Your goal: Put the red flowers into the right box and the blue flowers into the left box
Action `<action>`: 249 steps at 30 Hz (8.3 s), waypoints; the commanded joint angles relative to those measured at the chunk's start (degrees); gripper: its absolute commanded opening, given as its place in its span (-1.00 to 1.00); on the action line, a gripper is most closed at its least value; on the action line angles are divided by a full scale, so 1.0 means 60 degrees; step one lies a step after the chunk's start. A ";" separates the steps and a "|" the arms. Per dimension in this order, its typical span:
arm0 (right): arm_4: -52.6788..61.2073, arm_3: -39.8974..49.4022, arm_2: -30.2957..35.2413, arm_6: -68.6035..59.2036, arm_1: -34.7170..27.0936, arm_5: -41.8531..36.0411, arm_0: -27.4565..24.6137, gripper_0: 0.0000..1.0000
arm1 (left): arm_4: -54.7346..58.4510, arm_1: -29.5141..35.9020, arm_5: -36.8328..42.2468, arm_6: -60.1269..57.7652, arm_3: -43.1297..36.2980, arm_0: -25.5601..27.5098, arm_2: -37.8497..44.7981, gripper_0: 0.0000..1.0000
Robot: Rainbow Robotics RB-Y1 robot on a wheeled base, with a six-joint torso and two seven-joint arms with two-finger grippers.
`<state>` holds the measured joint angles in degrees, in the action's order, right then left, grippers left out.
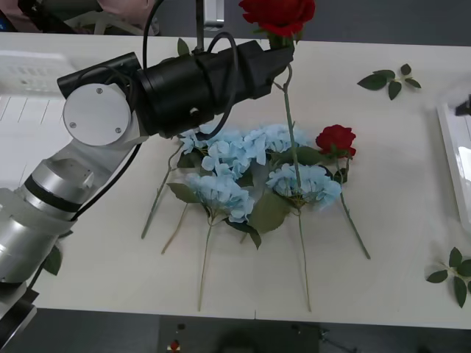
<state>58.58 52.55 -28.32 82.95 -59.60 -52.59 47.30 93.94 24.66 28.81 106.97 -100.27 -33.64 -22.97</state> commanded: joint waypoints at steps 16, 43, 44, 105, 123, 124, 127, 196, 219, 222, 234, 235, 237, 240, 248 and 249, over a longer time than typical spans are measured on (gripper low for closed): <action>0.4856 0.9538 0.6054 0.1029 -0.0261 0.0035 -0.6141 1.00 | -0.0173 -0.0492 -0.0232 0.0116 -0.0031 -0.0561 -0.0039 -1.00; 0.6702 0.9890 0.4603 0.8192 0.3415 -0.0009 -0.6273 1.00 | -0.0173 -0.0492 -0.0232 0.0116 -0.0031 -0.0561 -0.0039 -1.00; 0.6702 0.9904 0.4574 0.8250 0.3474 -0.0009 -0.6258 1.00 | -0.0173 -0.0492 -0.0232 0.0116 -0.0031 -0.0561 -0.0039 -1.00; 0.3933 0.8571 0.1996 0.8543 0.5554 0.0840 -0.4808 -1.00 | -0.0173 -0.0492 -0.0232 0.0116 -0.0031 -0.0561 -0.0039 1.00; 0.4666 0.8571 0.2055 0.6112 0.3005 0.0840 -0.4559 -1.00 | -0.0173 -0.0492 -0.0232 0.0116 -0.0031 -0.0561 -0.0039 1.00; 0.4929 0.8542 0.2055 0.5760 0.2493 0.0840 -0.4500 -1.00 | -0.0173 -0.0492 -0.0232 0.0116 -0.0031 -0.0561 -0.0039 1.00; 0.5881 0.8440 0.2084 0.4837 0.1116 0.0840 -0.4500 -1.00 | -0.0173 -0.0463 -0.0364 0.0101 0.0115 -0.0385 -0.0083 1.00; 0.1135 0.3151 0.2758 0.1790 -0.0803 -0.1210 -0.4090 0.80 | -0.3411 0.3126 0.0779 -0.1642 0.6678 -0.3857 -0.5576 -1.00; -0.0622 0.8234 0.1879 -0.1169 0.0969 -0.3085 -0.3944 0.74 | 0.0398 0.1602 0.0896 0.1522 0.1287 -0.1733 0.0591 -1.00; -0.1164 0.7868 0.1908 -0.1242 0.1716 -0.3085 -0.3841 0.67 | -0.0129 0.1177 0.0896 0.2108 0.0906 -0.1747 0.0342 -1.00; -0.2761 0.6784 0.1908 -0.1183 0.3694 -0.2998 -0.3358 0.54 | -0.2663 0.0518 -0.0642 0.2840 -0.0354 -0.1923 -0.1401 -1.00; -0.2790 0.6623 0.1908 -0.1169 0.3811 -0.2954 -0.3314 0.54 | -0.2912 0.0474 -0.0642 0.2928 -0.0456 -0.1923 -0.1401 -1.00; -0.2952 0.6345 0.1850 -0.1110 0.4060 -0.2851 -0.3211 0.54 | -0.3367 0.0328 -0.0627 0.3250 -0.0632 -0.1908 -0.1401 -1.00; -0.3098 0.6023 0.1659 -0.1110 0.4192 -0.2631 -0.3109 0.54 | -0.3367 0.0094 -0.0656 0.3265 -0.0661 -0.1894 -0.1386 -1.00; -0.3420 0.4690 0.1176 -0.1022 0.4455 -0.1313 -0.3123 0.31 | -0.2634 -0.0141 -0.1052 0.3250 -0.0266 -0.1864 -0.1386 -1.00; -0.3450 0.4631 0.1103 -0.1022 0.4455 -0.1196 -0.3109 0.26 | -0.2561 -0.0126 -0.1067 0.3250 -0.0266 -0.1864 -0.1386 -1.00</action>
<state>38.73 80.95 -21.13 77.77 -33.70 -61.34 27.62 77.21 23.96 23.15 125.68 -101.25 -42.73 -31.94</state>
